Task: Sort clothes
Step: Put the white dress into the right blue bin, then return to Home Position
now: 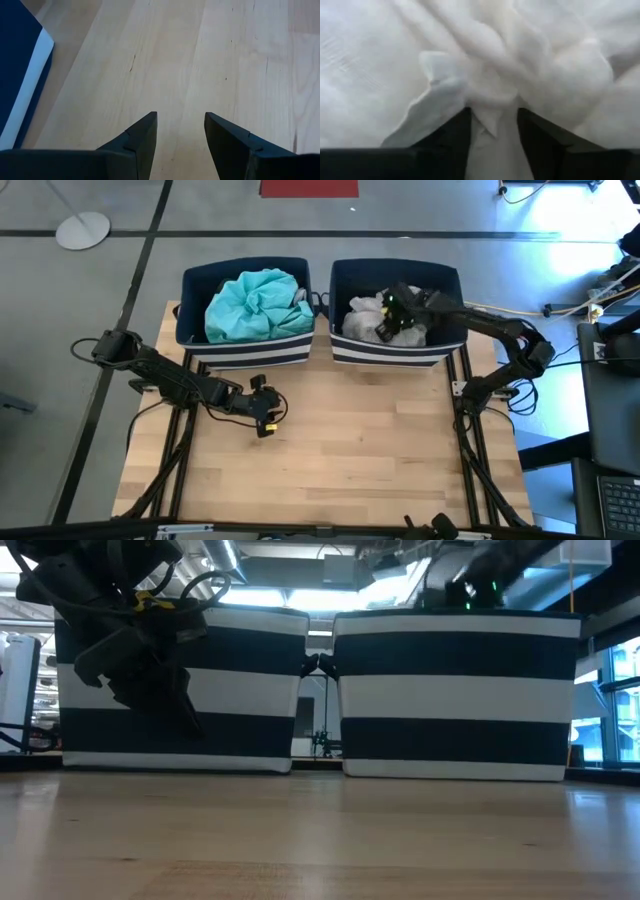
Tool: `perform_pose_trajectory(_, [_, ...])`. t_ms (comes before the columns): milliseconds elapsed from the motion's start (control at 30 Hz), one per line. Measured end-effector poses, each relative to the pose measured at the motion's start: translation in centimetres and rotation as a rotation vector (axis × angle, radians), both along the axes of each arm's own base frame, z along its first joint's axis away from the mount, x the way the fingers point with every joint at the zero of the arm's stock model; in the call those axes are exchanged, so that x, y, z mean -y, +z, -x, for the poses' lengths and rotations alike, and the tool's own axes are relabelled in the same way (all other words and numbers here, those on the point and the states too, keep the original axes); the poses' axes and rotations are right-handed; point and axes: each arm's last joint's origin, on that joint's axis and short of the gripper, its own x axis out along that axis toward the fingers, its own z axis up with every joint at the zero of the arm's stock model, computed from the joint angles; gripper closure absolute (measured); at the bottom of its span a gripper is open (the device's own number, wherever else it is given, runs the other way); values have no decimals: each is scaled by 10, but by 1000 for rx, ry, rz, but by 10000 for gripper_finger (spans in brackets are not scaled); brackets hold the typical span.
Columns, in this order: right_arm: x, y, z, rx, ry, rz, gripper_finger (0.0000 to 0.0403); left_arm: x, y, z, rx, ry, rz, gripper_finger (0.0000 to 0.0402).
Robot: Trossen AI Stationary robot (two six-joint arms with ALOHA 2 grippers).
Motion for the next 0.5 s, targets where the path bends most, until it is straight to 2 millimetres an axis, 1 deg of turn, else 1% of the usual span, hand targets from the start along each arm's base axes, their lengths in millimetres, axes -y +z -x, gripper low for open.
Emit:
perform_pose_trajectory(100, [-1, 46, 1, -3, 19, 9, 215, 0, 0, 0, 0, -2, -2, 247])
perform_pose_trajectory(167, [-8, 79, 2, 18, 24, 24, 200, 0, 0, 0, 1, -3, -3, 247])
perform_pose_trajectory(267, [-25, 132, 4, 91, 50, 101, 187, 0, 1, -1, 1, -22, -19, 247])
perform_pose_trajectory(333, [-41, 162, 6, 159, 77, 165, 185, 1, 2, -2, 17, -39, -29, 247])
perform_pose_trajectory(367, [-49, 174, 7, 196, 94, 192, 185, 1, 3, -3, 26, -48, -35, 247])
perform_pose_trajectory(433, [-66, 192, 9, 265, 145, 225, 187, 2, 5, -3, 44, -58, -38, 247])
perform_pose_trajectory(500, [-84, 203, 10, 322, 214, 236, 189, 3, 8, -2, 49, -76, -47, 247])
